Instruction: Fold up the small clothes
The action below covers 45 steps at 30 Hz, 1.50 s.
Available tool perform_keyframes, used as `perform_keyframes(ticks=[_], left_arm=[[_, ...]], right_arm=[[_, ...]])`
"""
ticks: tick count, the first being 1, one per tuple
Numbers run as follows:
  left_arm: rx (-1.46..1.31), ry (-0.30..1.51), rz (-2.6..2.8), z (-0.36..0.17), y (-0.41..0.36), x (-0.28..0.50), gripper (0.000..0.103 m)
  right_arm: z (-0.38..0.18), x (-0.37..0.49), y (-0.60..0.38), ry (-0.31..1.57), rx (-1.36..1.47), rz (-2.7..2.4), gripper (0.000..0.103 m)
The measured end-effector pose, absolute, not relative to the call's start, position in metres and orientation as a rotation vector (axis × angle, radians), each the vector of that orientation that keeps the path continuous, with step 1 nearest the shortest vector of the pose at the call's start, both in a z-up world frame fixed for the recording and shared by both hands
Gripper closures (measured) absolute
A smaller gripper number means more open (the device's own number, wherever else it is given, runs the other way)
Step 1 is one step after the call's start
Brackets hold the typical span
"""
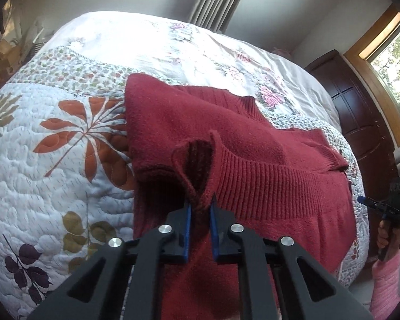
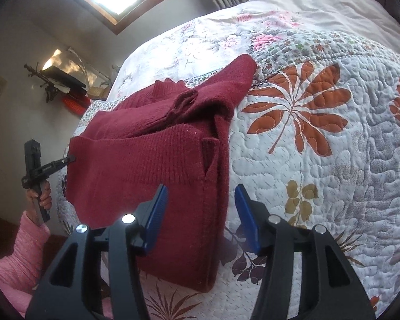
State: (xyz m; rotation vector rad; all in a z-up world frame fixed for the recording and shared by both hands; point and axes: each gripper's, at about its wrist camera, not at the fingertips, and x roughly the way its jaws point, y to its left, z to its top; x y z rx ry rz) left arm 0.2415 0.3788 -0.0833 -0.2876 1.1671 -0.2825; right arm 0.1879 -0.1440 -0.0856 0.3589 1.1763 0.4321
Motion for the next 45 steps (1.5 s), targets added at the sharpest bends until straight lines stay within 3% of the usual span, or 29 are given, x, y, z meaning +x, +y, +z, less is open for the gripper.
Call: perform_keyframes(ticks=[14, 17, 21, 26, 37, 45], left_arm=[[-0.303, 1.217, -0.244, -0.104, 0.379, 0.25, 0.087], [-0.288, 1.245, -0.221, -0.113, 0.378, 0.254, 0.082], [-0.276, 1.251, -0.211, -0.116, 0.374, 0.254, 0.082], [-0.302, 1.219, -0.225, -0.107, 0.374, 0.248, 0.09], [-0.367, 1.064, -0.274, -0.055, 0.381, 0.247, 0.091], [-0.354, 0.961, -0.284, -0.014, 0.371, 0.292, 0.091]], right_arm=[[-0.109, 0.213, -0.109, 1.247, 0.229, 0.49, 0.05], [-0.113, 0.215, -0.105, 1.257, 0.211, 0.488, 0.061], [-0.105, 0.213, -0.101, 1.23, 0.166, 0.487, 0.092], [-0.089, 0.203, -0.101, 1.167, 0.132, 0.495, 0.095], [-0.042, 0.204, -0.124, 1.021, 0.284, 0.57, 0.095], [-0.004, 0.249, -0.131, 0.941, 0.278, 0.538, 0.095]])
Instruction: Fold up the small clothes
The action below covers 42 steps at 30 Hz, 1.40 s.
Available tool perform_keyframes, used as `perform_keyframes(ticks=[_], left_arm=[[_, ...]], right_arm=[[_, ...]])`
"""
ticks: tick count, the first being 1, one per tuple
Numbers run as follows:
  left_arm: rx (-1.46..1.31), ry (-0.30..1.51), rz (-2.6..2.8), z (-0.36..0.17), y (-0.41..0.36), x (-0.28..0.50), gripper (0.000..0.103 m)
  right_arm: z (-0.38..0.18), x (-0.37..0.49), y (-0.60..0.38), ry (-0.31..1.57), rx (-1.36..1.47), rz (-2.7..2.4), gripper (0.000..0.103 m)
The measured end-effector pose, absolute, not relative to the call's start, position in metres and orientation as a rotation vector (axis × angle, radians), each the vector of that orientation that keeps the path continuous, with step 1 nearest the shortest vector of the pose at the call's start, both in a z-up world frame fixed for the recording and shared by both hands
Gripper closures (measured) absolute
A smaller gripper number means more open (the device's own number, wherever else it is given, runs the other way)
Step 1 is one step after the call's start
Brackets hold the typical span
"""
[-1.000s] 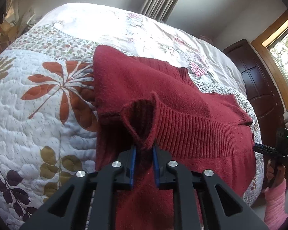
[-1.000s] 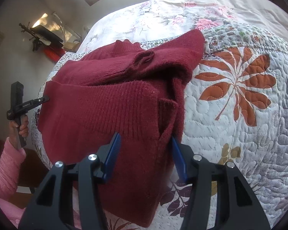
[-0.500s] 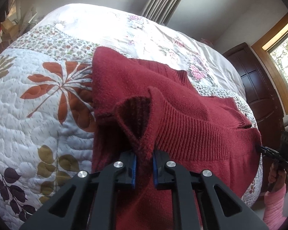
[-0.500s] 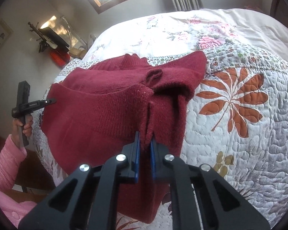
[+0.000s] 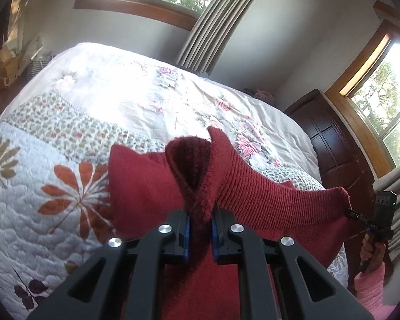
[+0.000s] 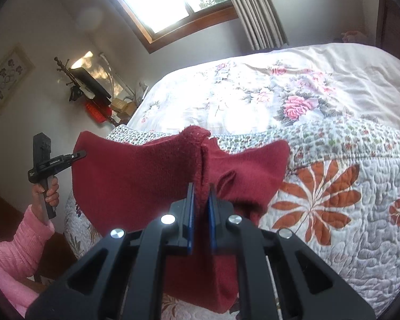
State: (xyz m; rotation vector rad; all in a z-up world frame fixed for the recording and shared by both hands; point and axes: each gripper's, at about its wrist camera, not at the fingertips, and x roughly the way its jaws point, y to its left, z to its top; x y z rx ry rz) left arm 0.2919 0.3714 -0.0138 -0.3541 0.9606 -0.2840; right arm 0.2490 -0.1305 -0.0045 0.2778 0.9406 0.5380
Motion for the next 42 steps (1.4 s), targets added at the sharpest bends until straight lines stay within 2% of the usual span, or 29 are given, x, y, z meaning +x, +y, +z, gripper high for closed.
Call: perform_keyframes(ticks=[5, 9, 17, 24, 30, 32, 33, 36, 39, 42], left_arm=[[-0.345, 0.932, -0.239, -0.01, 0.369, 0.343, 0.091], [-0.321, 0.946, -0.189, -0.026, 0.37, 0.381, 0.091], [-0.232, 1.144, -0.085, -0.105, 0.365, 0.427, 0.091], [-0.212, 1.238, -0.03, -0.155, 0.369, 0.437, 0.089], [-0.217, 1.258, -0.012, -0.169, 0.373, 0.434, 0.08], [-0.227, 1.251, -0.009, -0.163, 0.375, 0.431, 0.077], [-0.23, 1.246, -0.008, -0.158, 0.375, 0.428, 0.076], [-0.216, 1.211, -0.016, -0.133, 0.381, 0.412, 0.074], [-0.22, 1.191, -0.04, -0.116, 0.387, 0.395, 0.064], [-0.201, 1.179, -0.052, -0.099, 0.399, 0.358, 0.062]], right_arm=[[0.006, 0.305, -0.131, 0.937, 0.258, 0.479, 0.095], [-0.005, 0.353, -0.128, 0.974, 0.266, 0.424, 0.095], [-0.099, 0.424, -0.112, 1.185, 0.294, 0.325, 0.095], [-0.166, 0.436, -0.103, 1.332, 0.276, 0.224, 0.095], [-0.188, 0.431, -0.099, 1.38, 0.251, 0.187, 0.093], [-0.18, 0.429, -0.103, 1.359, 0.285, 0.19, 0.085], [-0.173, 0.427, -0.107, 1.342, 0.303, 0.185, 0.078], [-0.145, 0.412, -0.119, 1.273, 0.325, 0.19, 0.07], [-0.117, 0.38, -0.132, 1.245, 0.308, 0.233, 0.064], [-0.097, 0.339, -0.14, 1.226, 0.3, 0.302, 0.052]])
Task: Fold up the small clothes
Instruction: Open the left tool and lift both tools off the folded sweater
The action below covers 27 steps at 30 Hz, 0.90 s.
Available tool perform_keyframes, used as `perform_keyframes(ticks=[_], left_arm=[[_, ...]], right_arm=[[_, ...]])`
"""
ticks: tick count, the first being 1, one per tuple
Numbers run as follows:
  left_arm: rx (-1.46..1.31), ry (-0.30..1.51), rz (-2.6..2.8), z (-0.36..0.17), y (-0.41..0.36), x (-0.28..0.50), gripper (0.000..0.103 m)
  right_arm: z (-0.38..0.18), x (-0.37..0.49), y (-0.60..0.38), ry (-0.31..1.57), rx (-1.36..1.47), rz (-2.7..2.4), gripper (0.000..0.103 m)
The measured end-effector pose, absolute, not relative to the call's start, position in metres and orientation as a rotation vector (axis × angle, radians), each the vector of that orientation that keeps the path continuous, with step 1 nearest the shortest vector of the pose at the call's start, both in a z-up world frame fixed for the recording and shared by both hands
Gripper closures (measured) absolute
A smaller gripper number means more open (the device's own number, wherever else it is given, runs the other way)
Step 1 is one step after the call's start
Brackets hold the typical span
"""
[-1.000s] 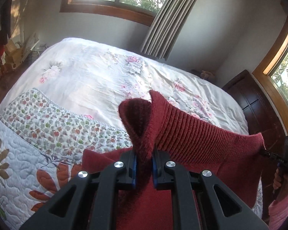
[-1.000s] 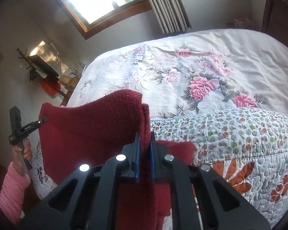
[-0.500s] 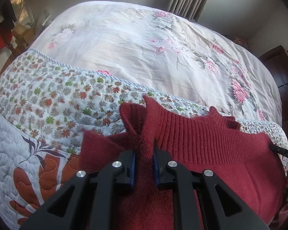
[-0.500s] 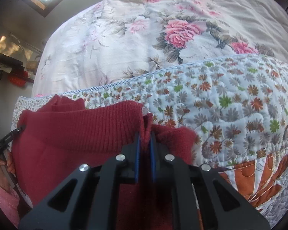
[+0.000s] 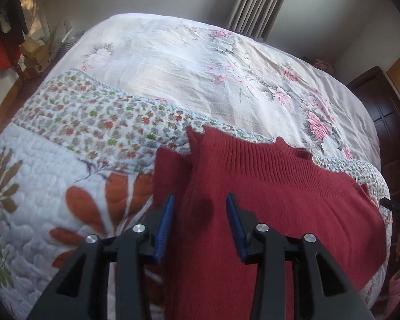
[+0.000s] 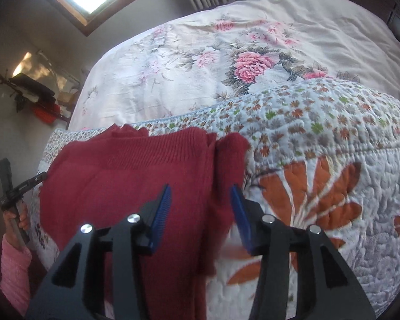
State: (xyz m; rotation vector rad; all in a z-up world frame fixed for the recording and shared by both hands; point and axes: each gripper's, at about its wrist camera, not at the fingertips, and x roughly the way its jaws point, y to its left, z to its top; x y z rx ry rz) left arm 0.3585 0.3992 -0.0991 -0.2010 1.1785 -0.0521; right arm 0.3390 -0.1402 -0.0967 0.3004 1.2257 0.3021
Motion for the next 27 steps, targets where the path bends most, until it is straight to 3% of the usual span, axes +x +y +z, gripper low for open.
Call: perform_keyframes(ticks=[3, 8, 9, 11, 12, 13, 18, 27], left_arm=[[-0.185, 1.181, -0.072, -0.093, 0.408, 0.318, 0.061], [-0.226, 1.211, -0.099, -0.101, 0.409, 0.274, 0.062], [-0.236, 1.218, -0.102, -0.105, 0.408, 0.269, 0.062], [-0.25, 1.234, -0.11, -0.111, 0.402, 0.265, 0.078], [-0.251, 1.239, -0.107, -0.113, 0.399, 0.264, 0.079], [-0.245, 1.236, -0.098, -0.112, 0.397, 0.264, 0.082], [-0.235, 1.23, -0.103, -0.104, 0.395, 0.264, 0.09], [-0.244, 1.245, -0.1, -0.124, 0.401, 0.262, 0.089]], right_arm=[[-0.092, 0.296, -0.14, 1.244, 0.298, 0.392, 0.046], [-0.101, 0.247, -0.125, 1.273, 0.3, 0.482, 0.05], [-0.103, 0.244, -0.123, 1.278, 0.296, 0.488, 0.059], [-0.108, 0.243, -0.119, 1.286, 0.298, 0.486, 0.073], [-0.108, 0.244, -0.118, 1.283, 0.31, 0.488, 0.087], [-0.105, 0.245, -0.118, 1.277, 0.327, 0.494, 0.093], [-0.085, 0.243, -0.125, 1.223, 0.33, 0.477, 0.093], [-0.136, 0.233, -0.136, 1.326, 0.354, 0.405, 0.095]])
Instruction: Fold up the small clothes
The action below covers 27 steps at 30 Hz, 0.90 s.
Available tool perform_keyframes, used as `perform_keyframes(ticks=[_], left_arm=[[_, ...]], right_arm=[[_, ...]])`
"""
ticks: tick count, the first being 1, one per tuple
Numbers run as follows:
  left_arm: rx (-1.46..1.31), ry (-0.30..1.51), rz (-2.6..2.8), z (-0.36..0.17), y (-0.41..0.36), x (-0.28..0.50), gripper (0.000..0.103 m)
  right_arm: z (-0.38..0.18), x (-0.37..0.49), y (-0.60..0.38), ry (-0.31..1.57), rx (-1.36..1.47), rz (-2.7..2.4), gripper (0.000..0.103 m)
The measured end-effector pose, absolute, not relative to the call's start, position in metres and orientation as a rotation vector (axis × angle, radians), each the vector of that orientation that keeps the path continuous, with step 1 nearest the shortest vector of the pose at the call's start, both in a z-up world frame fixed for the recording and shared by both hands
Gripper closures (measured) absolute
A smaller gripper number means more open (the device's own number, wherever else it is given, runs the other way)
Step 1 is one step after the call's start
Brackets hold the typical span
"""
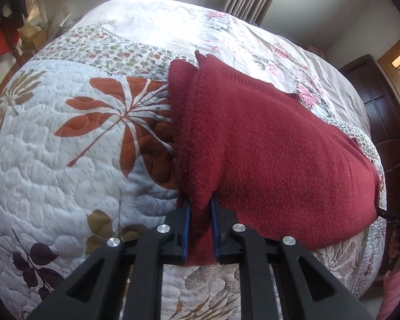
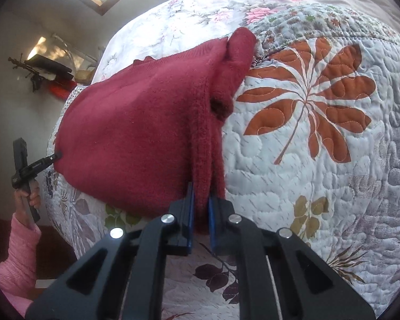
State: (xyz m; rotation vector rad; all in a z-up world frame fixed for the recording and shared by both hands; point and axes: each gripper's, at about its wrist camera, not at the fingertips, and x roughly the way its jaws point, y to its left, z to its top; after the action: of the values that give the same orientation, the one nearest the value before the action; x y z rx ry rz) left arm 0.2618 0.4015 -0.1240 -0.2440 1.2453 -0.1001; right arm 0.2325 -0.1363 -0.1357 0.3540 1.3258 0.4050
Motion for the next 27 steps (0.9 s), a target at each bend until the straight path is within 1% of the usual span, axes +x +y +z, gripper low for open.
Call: perform_keyframes(ticks=[3, 4, 5, 6, 7, 8, 9, 10, 11, 16, 19, 27], left_arm=[[-0.219, 1.243, -0.093, -0.123, 0.398, 0.261, 0.088], [-0.211, 1.245, -0.09, -0.122, 0.396, 0.261, 0.086], [-0.207, 1.248, -0.085, -0.119, 0.395, 0.261, 0.083], [-0.21, 1.251, -0.082, -0.115, 0.395, 0.26, 0.082], [-0.218, 1.251, -0.085, -0.11, 0.395, 0.259, 0.079], [-0.222, 1.242, -0.089, -0.104, 0.395, 0.258, 0.075], [-0.223, 1.23, -0.094, -0.098, 0.396, 0.258, 0.07], [-0.222, 1.22, -0.092, -0.093, 0.398, 0.258, 0.057], [-0.224, 1.206, -0.081, -0.087, 0.401, 0.259, 0.046], [-0.276, 1.176, -0.032, -0.075, 0.425, 0.274, 0.037], [-0.32, 1.203, -0.027, -0.083, 0.437, 0.288, 0.036], [-0.354, 1.242, -0.085, -0.105, 0.427, 0.322, 0.036]], right_arm=[[-0.135, 0.232, -0.136, 1.329, 0.361, 0.398, 0.095], [-0.132, 0.232, -0.135, 1.328, 0.345, 0.396, 0.094], [-0.127, 0.232, -0.135, 1.323, 0.347, 0.396, 0.091], [-0.121, 0.232, -0.136, 1.316, 0.357, 0.399, 0.084], [-0.114, 0.232, -0.137, 1.306, 0.363, 0.405, 0.074], [-0.107, 0.232, -0.138, 1.291, 0.362, 0.404, 0.069], [-0.1, 0.233, -0.139, 1.274, 0.356, 0.396, 0.057], [-0.093, 0.235, -0.141, 1.259, 0.348, 0.385, 0.048], [-0.087, 0.237, -0.143, 1.246, 0.344, 0.378, 0.046], [-0.076, 0.258, -0.154, 1.224, 0.368, 0.347, 0.039], [-0.081, 0.273, -0.158, 1.235, 0.396, 0.343, 0.037], [-0.108, 0.301, -0.157, 1.296, 0.463, 0.334, 0.036]])
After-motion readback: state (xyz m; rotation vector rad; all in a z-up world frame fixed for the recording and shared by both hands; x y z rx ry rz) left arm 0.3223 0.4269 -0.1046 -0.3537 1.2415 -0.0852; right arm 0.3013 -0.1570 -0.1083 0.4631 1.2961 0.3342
